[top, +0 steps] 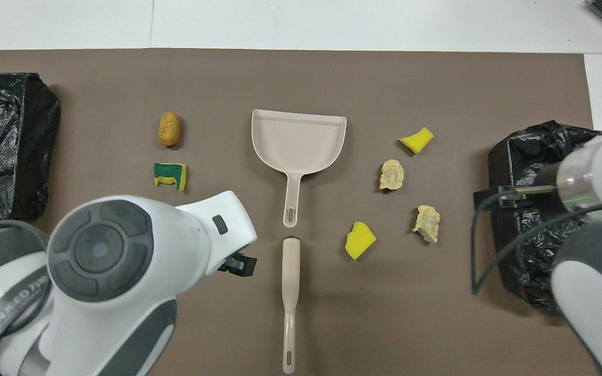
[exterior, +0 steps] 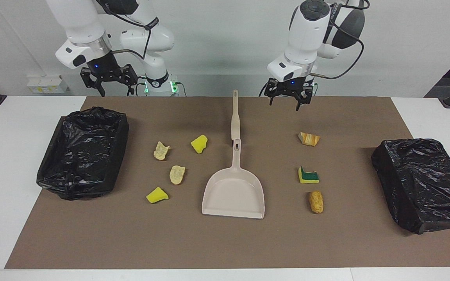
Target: Sweep and dump trash in bin
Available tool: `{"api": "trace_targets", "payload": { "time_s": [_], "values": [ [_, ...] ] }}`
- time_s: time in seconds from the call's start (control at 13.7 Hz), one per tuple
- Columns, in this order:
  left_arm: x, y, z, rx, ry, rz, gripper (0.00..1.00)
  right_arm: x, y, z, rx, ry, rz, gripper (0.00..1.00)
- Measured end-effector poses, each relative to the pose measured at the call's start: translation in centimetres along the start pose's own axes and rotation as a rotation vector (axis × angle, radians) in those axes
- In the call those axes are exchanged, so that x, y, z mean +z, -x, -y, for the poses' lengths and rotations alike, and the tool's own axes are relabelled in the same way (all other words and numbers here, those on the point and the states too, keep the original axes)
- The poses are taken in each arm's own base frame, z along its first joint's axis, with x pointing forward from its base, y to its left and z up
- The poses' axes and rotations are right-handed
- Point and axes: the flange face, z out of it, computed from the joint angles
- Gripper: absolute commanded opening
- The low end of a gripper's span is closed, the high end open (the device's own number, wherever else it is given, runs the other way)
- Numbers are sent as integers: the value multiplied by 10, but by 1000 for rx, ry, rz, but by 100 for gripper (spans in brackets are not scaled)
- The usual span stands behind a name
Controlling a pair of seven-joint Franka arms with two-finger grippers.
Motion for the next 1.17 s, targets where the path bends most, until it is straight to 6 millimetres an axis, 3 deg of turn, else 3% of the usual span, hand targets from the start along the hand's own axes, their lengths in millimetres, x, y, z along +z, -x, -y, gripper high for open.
{"api": "trace_targets", "payload": {
  "time_s": [0.44, 0.58, 0.8, 1.17],
  "values": [
    [9, 67, -73, -10, 40, 36, 100, 76, -43, 124, 141, -78, 41, 100],
    [23, 87, -105, -15, 40, 38, 100, 106, -40, 168, 164, -92, 73, 100],
    [70, 104, -129, -11, 38, 33, 100, 141, -27, 224, 182, -69, 94, 100],
    [171, 92, -136, -37, 25, 31, 100, 178, -29, 261, 207, -78, 85, 100]
  ]
}}
